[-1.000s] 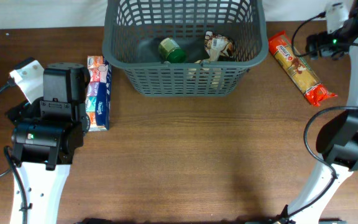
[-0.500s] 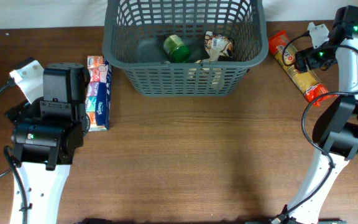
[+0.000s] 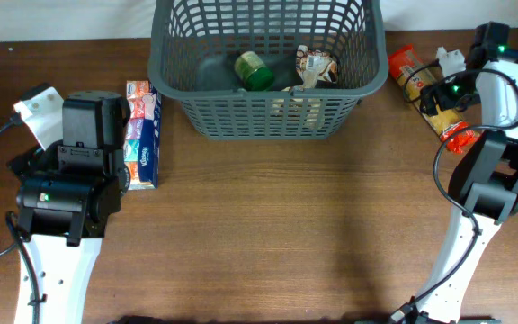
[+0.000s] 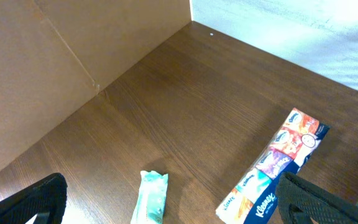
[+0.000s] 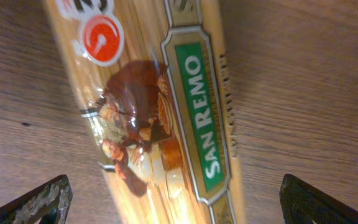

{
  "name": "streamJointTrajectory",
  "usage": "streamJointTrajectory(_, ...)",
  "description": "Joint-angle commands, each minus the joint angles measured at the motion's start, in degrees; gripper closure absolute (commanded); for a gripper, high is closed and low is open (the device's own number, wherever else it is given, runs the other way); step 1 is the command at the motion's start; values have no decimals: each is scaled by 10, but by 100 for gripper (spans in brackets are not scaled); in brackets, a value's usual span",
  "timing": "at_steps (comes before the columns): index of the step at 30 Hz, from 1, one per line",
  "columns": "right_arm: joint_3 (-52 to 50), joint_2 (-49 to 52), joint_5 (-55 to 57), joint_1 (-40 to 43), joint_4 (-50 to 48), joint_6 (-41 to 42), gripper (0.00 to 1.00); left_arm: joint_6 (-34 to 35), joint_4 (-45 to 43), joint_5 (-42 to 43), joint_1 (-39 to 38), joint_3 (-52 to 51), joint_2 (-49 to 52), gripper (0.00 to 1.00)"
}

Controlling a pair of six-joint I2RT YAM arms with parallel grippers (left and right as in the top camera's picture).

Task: Pack container
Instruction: 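Grasp the spaghetti pack with the right gripper and lift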

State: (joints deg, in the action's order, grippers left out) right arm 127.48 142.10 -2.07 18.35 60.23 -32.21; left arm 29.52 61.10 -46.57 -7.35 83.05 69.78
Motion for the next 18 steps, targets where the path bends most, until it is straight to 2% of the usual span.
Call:
streamJointTrajectory(1,-3,19,9,2,9,-6,1,-9,1,-8,3,6,0,0)
streamJointTrajectory(18,-5,69,6,0,26,1,1,-9,1,-8,3,6,0,0)
